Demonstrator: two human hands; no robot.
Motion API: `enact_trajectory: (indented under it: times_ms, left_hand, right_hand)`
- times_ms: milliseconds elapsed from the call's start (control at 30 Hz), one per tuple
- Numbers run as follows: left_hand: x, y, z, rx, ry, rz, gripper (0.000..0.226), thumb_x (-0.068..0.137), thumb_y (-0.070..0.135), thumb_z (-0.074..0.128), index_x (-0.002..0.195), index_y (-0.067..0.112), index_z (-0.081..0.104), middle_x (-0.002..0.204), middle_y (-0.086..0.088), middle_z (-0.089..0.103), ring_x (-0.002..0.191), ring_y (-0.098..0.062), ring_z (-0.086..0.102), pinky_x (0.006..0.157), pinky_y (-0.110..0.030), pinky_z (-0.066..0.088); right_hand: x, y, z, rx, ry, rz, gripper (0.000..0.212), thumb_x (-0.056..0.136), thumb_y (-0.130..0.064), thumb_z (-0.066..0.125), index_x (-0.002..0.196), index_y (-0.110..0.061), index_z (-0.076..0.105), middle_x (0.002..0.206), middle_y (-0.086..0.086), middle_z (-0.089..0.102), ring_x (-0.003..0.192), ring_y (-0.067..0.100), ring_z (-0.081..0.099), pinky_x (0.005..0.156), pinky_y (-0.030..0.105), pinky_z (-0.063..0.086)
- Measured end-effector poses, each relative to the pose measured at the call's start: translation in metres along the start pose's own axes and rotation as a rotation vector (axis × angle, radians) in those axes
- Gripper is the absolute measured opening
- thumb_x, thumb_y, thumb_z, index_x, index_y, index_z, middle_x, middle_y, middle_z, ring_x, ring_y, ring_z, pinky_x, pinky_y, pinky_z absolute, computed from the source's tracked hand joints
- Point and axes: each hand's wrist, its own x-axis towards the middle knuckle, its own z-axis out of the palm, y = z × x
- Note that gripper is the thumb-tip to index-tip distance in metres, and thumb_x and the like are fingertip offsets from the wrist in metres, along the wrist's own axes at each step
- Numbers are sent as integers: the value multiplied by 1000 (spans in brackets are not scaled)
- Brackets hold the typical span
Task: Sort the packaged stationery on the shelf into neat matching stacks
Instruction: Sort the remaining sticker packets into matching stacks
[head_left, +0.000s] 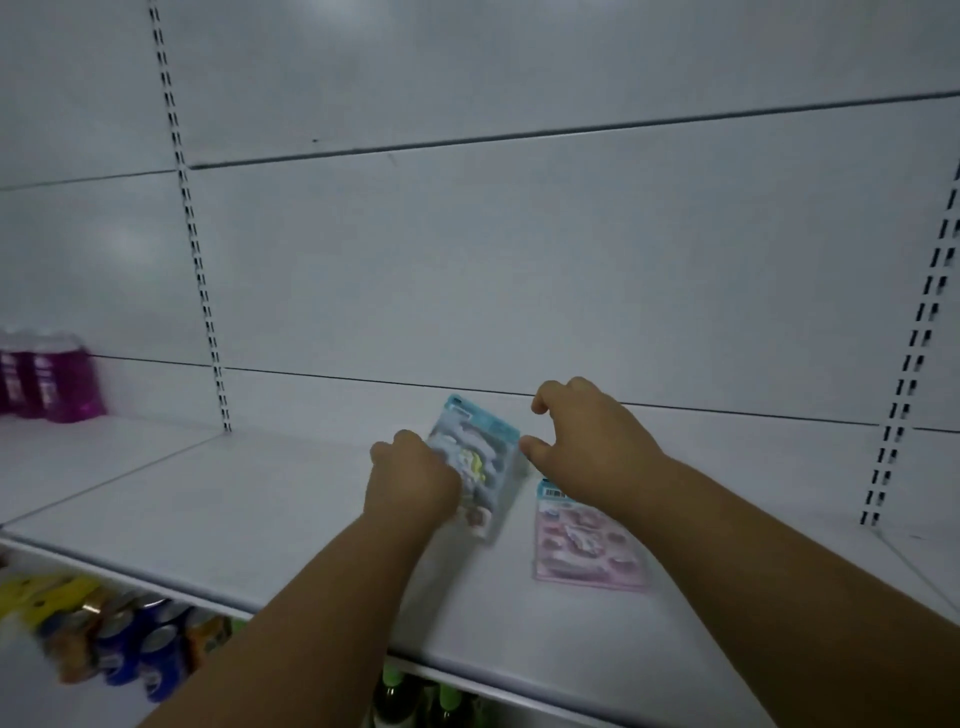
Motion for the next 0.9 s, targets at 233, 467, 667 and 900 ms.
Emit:
enact_trajectory:
  times_ms: [233,467,667,900]
  left_hand:
    - [-21,-10,-50,-854,44,78,5,97,22,55,94,26,55,90,2,69,67,-13,71,53,-26,54]
    - [-39,-29,-72,-1036,-181,173,9,96,20,57,92,28,58,75,13,74,67,-9,73,52,-24,57]
    - [-45,-45,-76,-1034,-277,161,9,96,20,58,95,29,58,79,12,75,71,-11,74,53,-24,57]
    - [-60,-43,-72,-1058,-356,167,11,94,19,62,95,29,58,78,10,75,68,-11,73,46,-17,52]
  right_hand:
    - [-20,-11,17,-45,-29,182,39,85,-39,62,117,-18,54,115,9,55,99,27,57,82,37,49]
    - [-51,-9,40,-339,-271,511,54,75,-53,55,118,-20,53,116,9,58,104,30,53,86,37,48]
    - [-45,-12,40,-268,-348,671,70,72,-55,59,129,-16,52,123,8,62,109,31,58,93,35,47]
    - [-58,-9,31,79,3,730,25,78,-27,70,88,-9,56,105,18,62,102,33,58,79,30,45]
